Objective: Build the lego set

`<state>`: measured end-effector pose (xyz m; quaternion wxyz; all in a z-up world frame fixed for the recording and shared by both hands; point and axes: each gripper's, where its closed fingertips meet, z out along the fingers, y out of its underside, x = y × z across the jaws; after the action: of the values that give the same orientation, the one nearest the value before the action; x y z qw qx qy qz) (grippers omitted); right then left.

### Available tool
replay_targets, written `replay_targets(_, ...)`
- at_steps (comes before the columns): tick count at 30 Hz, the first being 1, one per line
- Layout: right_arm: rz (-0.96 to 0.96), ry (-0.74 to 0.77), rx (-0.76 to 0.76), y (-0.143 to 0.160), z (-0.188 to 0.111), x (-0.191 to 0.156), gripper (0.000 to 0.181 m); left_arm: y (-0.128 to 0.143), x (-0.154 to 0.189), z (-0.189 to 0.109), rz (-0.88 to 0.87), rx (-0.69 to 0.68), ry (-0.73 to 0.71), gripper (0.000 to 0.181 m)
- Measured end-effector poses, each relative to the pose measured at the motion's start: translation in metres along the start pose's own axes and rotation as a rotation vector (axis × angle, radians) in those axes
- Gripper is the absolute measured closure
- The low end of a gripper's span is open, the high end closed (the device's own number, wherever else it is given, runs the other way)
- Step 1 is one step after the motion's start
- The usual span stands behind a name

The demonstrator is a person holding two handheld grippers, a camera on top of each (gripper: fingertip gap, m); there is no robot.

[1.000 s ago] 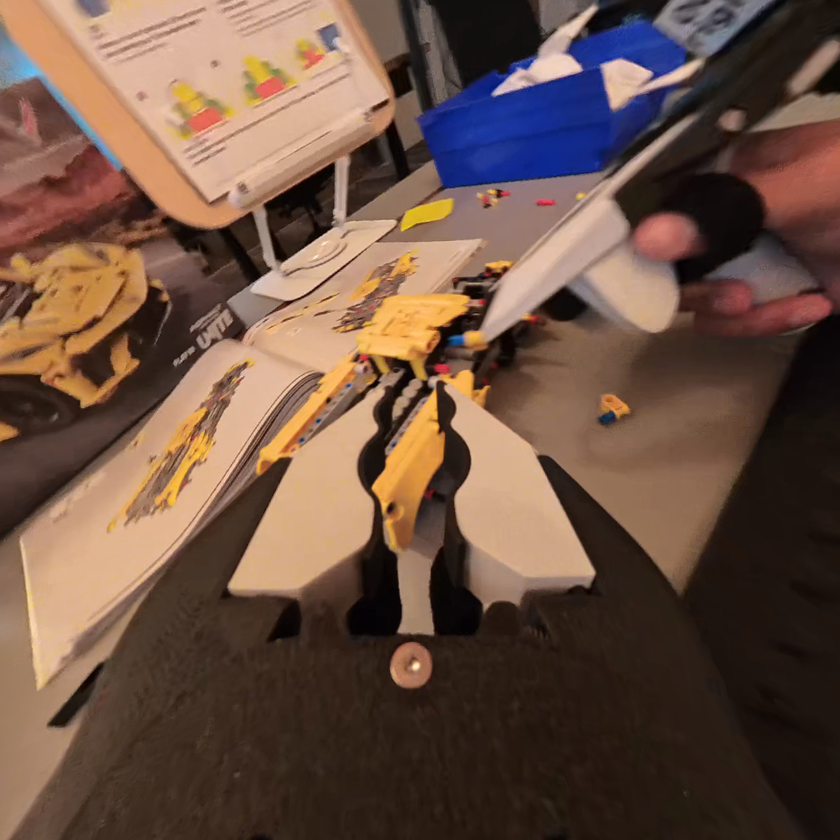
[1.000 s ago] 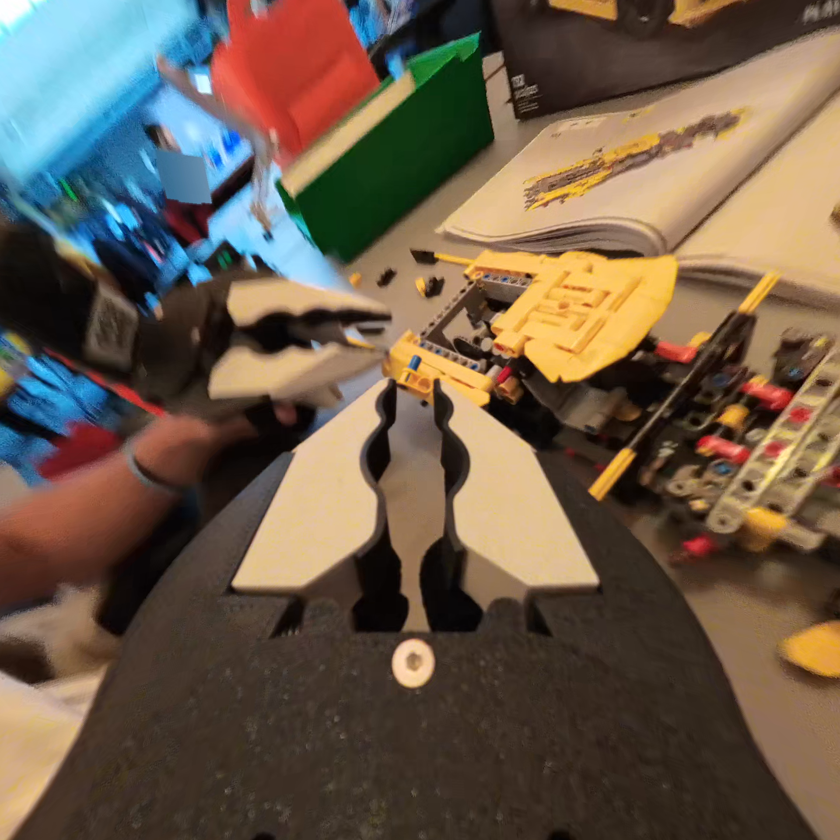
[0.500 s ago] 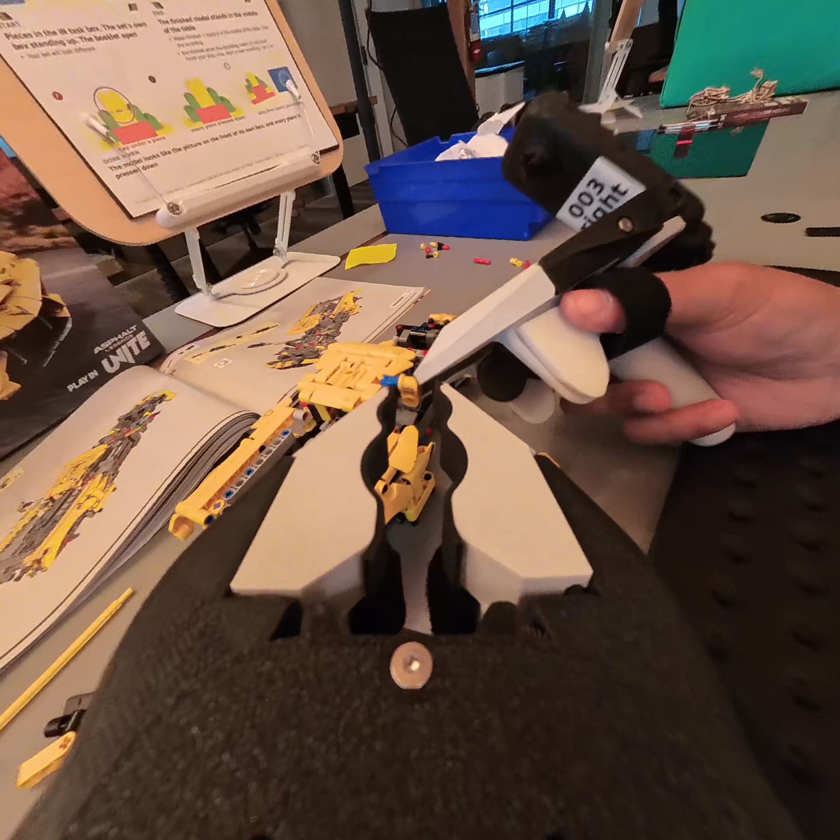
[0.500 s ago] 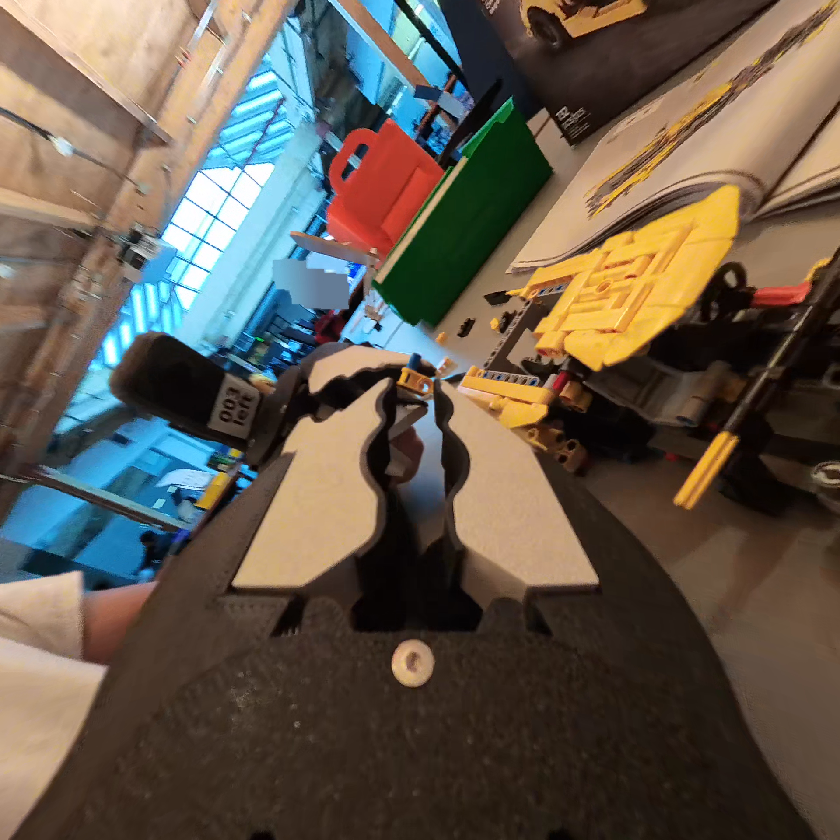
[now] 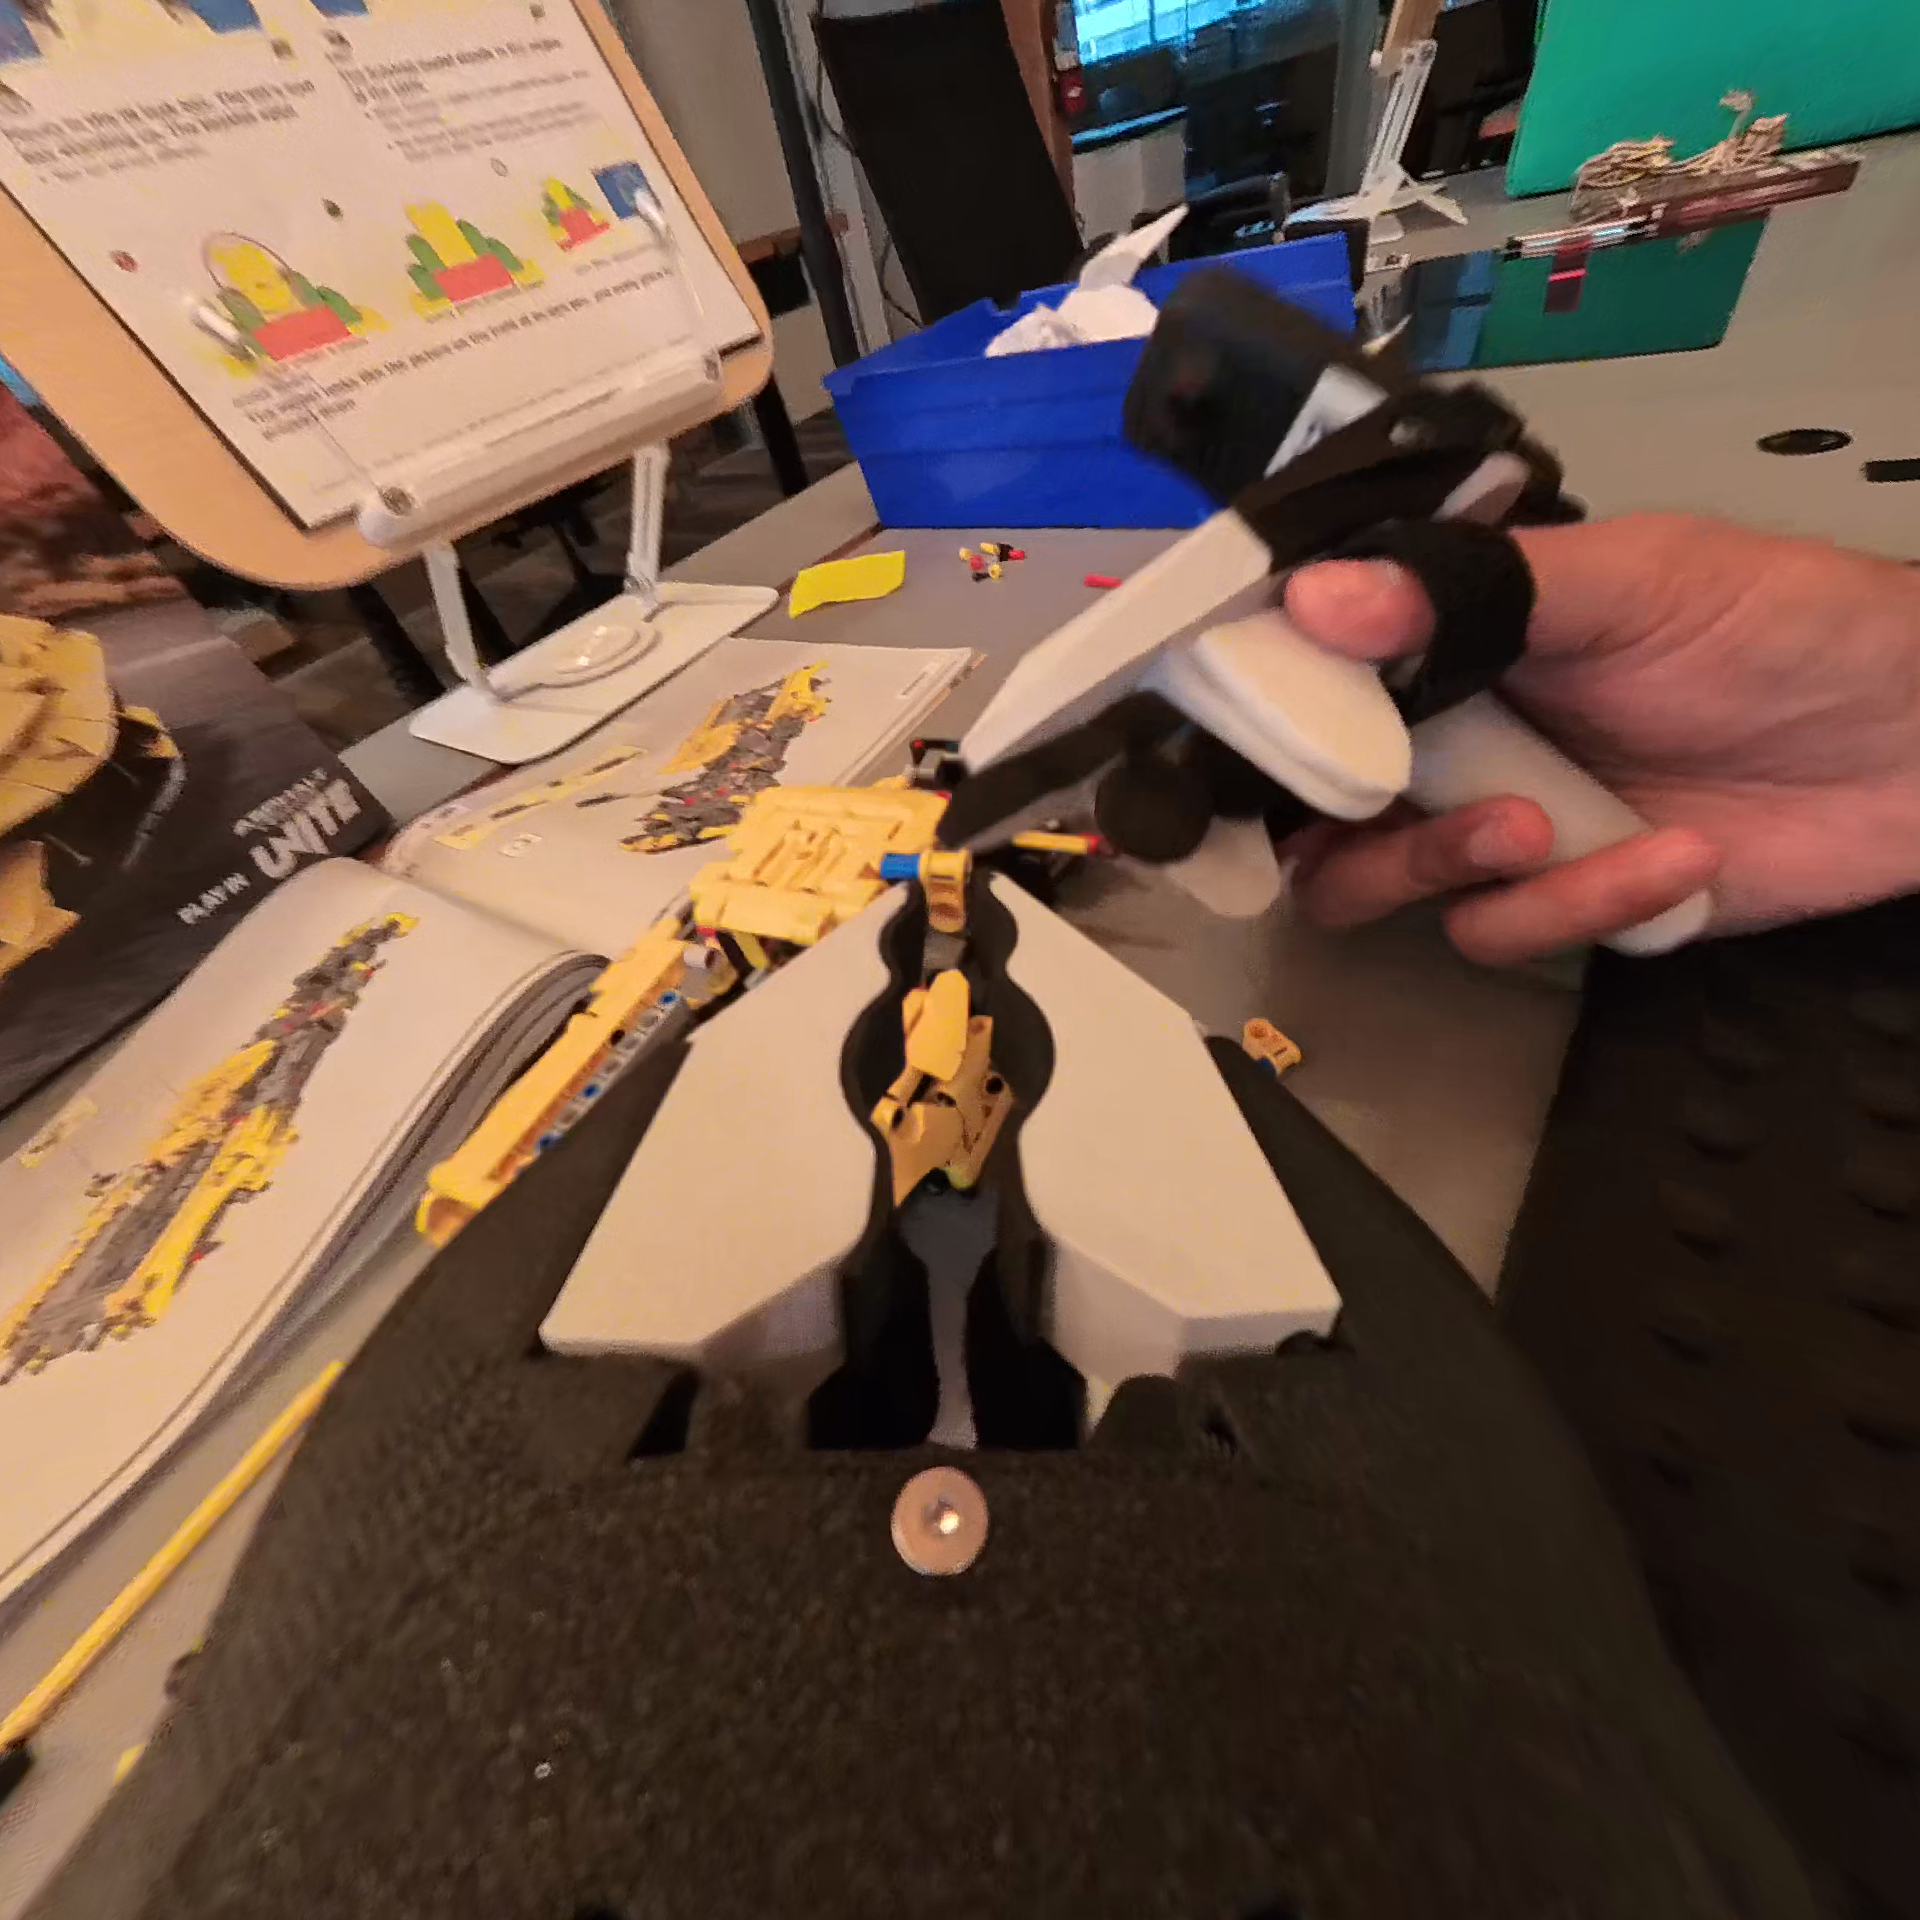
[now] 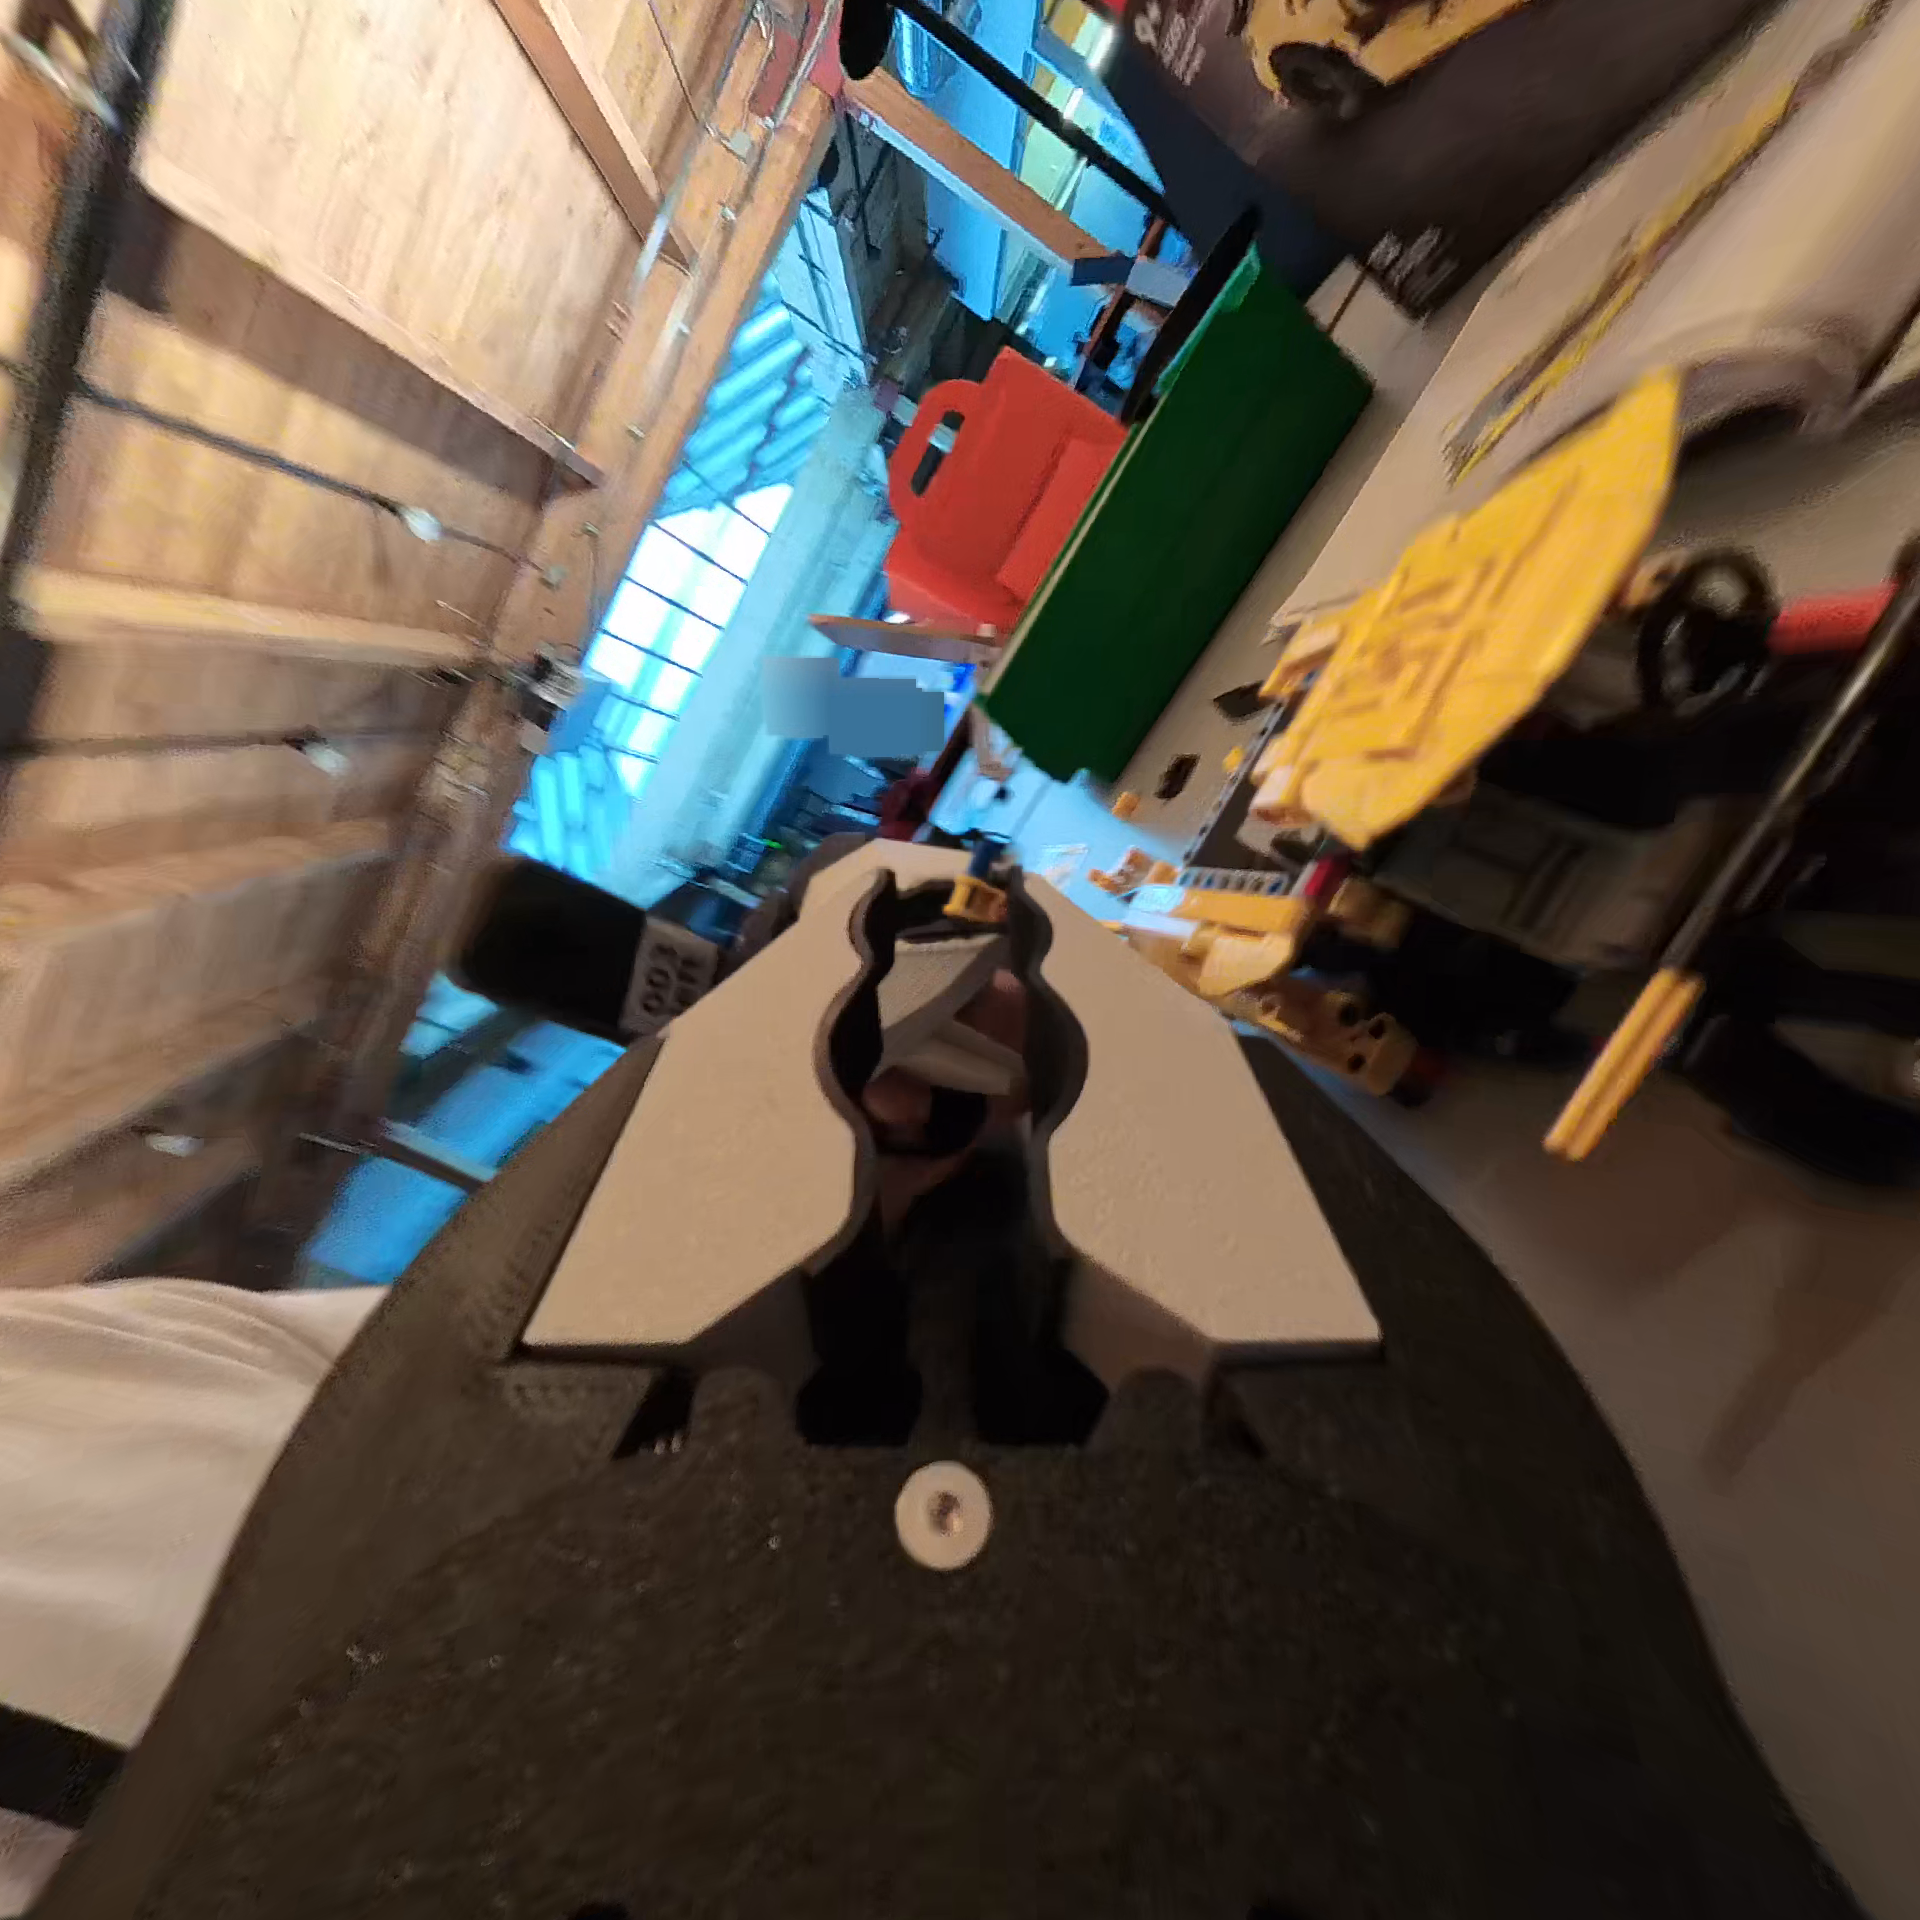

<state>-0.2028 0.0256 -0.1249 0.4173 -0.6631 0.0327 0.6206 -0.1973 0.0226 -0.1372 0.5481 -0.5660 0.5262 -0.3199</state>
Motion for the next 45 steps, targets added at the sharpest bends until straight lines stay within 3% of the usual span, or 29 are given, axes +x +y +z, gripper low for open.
replay_targets(4,-0.525,0.217,-0.121,-0.025,-0.012,0.0,0.153,0.017,0.0,0.007,-0.033,-0.13,0.104,0.173)
replay_targets(6,-0.806,0.26,-0.274,-0.037,-0.01,0.0,0.143,0.026,-0.006,0.013,0.016,-0.229,0.129,0.173)
replay_targets(8,-1.043,0.251,-0.455,-0.044,-0.005,0.011,0.123,0.032,-0.009,0.018,0.047,-0.316,0.18,0.173)
replay_targets(11,-1.199,0.174,-0.699,-0.038,0.001,0.035,0.103,0.032,-0.013,0.022,0.086,-0.36,0.254,0.173)
replay_targets(16,-1.068,0.069,-0.852,-0.029,0.017,0.06,0.103,0.036,-0.008,0.021,0.054,-0.402,0.381,0.173)
replay_targets(19,-0.979,0.044,-0.95,-0.021,0.015,0.07,0.107,0.04,-0.011,0.024,0.033,-0.415,0.376,0.173)
replay_targets(33,-1.025,0.049,-0.978,-0.021,0.016,0.074,0.112,0.036,-0.017,0.028,-0.024,-0.36,0.377,0.174)
replay_targets(39,-0.951,0.033,-0.985,-0.018,0.018,0.069,0.106,0.038,-0.016,0.027,-0.057,-0.349,0.4,0.174)
replay_targets(45,-0.975,0.027,-0.948,-0.019,0.02,0.071,0.115,0.039,-0.015,0.025,-0.058,-0.34,0.392,0.174)
